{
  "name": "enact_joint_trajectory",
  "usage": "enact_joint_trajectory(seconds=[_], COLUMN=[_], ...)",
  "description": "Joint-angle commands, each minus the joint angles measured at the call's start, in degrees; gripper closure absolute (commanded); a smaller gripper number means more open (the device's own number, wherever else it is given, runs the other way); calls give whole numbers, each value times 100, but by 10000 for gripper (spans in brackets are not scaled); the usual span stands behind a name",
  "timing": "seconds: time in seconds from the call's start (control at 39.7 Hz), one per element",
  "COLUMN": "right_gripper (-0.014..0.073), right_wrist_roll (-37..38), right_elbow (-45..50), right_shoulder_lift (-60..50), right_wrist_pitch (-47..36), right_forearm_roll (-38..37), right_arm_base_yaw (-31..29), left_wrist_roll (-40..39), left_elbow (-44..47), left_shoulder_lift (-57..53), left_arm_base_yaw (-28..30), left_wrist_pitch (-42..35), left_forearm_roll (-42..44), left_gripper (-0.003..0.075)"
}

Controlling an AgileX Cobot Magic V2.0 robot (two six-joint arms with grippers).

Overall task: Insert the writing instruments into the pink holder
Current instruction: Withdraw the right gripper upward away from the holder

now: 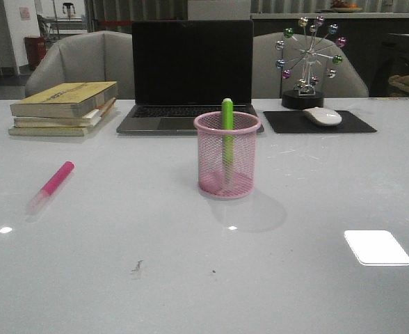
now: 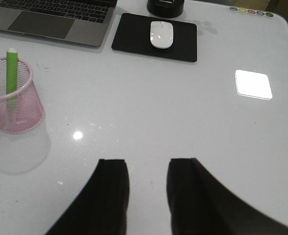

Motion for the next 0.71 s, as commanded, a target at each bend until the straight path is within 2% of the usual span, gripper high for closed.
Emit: enact_joint_trajectory(seconds=[0.0,0.28,0.68], right_gripper=[261,261,261], right_wrist_roll=[-39,-39,-39], right_elbow=[-174,-174,-174], right_shoulder_lift=[-43,-43,-43], right_wrist_pitch=[-330,19,76], right_forearm_roll=[-43,-43,-43], right_arm_base_yaw=[-32,-32,-32], left_wrist_roll=[-43,-32,714], left_elbow=[-363,-1442,-3522], left_shoulder_lift=[253,1491,3434], left_arm_base_yaw=[2,2,2], left_wrist_pitch=[-361,-165,1442], left_forearm_roll=[-75,-135,-785], left_gripper=[231,231,231])
